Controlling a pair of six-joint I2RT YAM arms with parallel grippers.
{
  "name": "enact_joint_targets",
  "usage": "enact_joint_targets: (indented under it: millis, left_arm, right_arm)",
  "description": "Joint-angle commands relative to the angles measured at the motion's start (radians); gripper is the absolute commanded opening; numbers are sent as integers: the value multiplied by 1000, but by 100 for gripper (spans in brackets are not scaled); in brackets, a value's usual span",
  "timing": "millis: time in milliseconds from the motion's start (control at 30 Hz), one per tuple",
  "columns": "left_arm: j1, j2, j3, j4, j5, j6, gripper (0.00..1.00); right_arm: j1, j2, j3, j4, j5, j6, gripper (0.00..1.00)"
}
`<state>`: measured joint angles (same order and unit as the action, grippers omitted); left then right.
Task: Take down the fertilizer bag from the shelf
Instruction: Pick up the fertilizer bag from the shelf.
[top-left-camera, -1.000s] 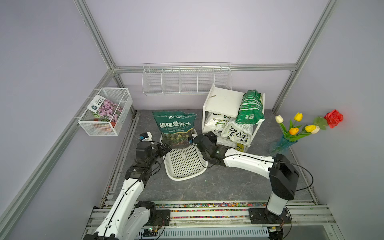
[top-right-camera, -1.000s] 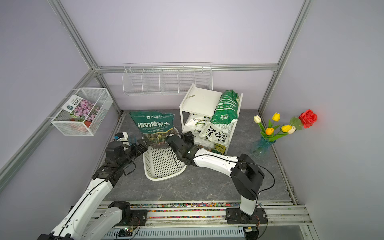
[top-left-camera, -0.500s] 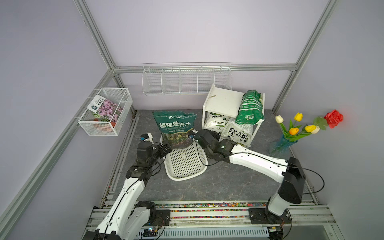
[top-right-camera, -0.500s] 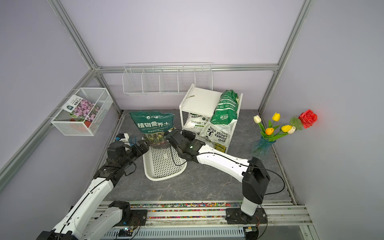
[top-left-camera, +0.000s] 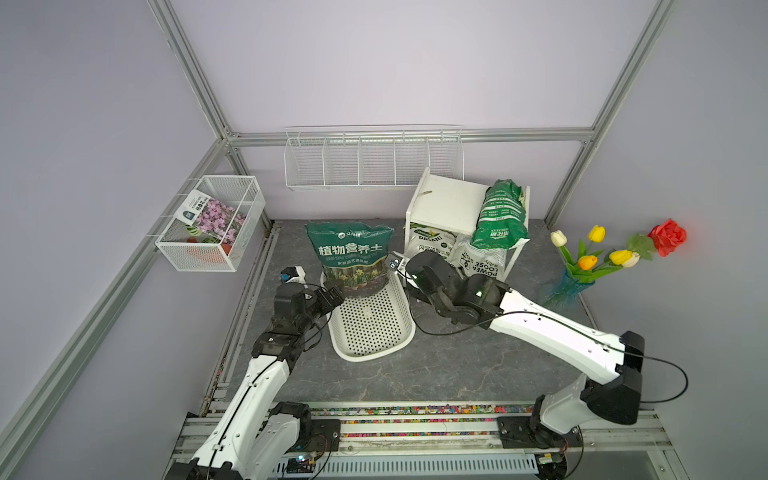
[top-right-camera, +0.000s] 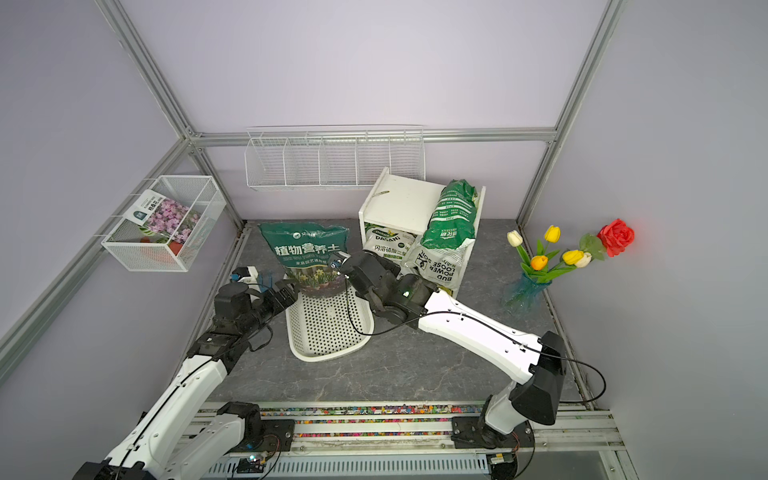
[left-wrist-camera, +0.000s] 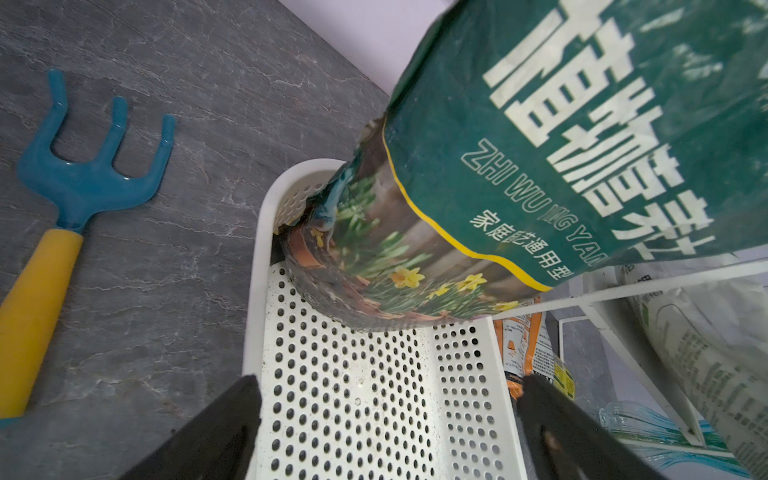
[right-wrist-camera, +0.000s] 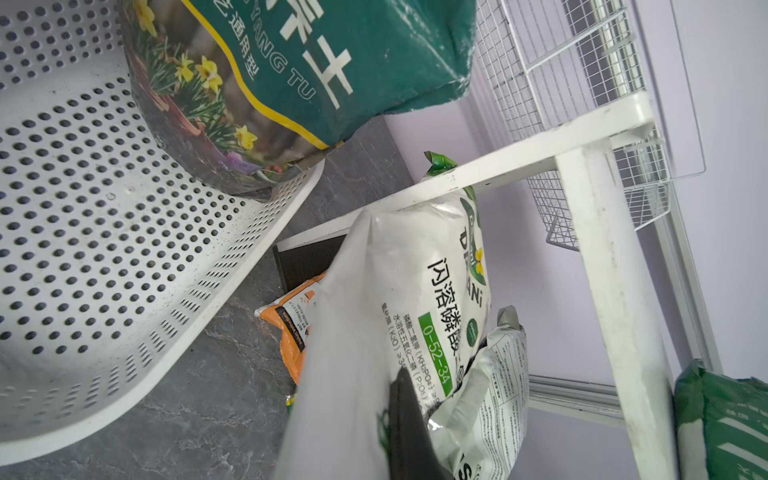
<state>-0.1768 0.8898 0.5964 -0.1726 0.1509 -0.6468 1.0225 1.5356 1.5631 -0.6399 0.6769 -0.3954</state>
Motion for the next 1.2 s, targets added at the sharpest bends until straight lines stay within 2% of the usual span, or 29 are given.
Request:
enact_joint_targets:
  millis: [0,267,467,633,933,1167]
  left_arm:
    - [3,-10,-15,12,0,0,100]
    - [5,-11,-15,19,2,7,100]
    - [4,-16,-30,55,19,-16,100]
    - [4,-14,-26,60,22,-16,100]
    - [4,-21,-35,55,16,-9,100]
    - [4,-21,-36,55,14,-6,100]
  right_arm:
    - [15,-87,49,114,-68,57,0]
    - [15,-170,41,160,-149,58,0]
    - [7,-189,77,145,-112,42,0]
    - [8,-216,88,161,-131,38,0]
    - [8,-255,113,166,-250,86,0]
    - [8,-276,114,159,-230,90,0]
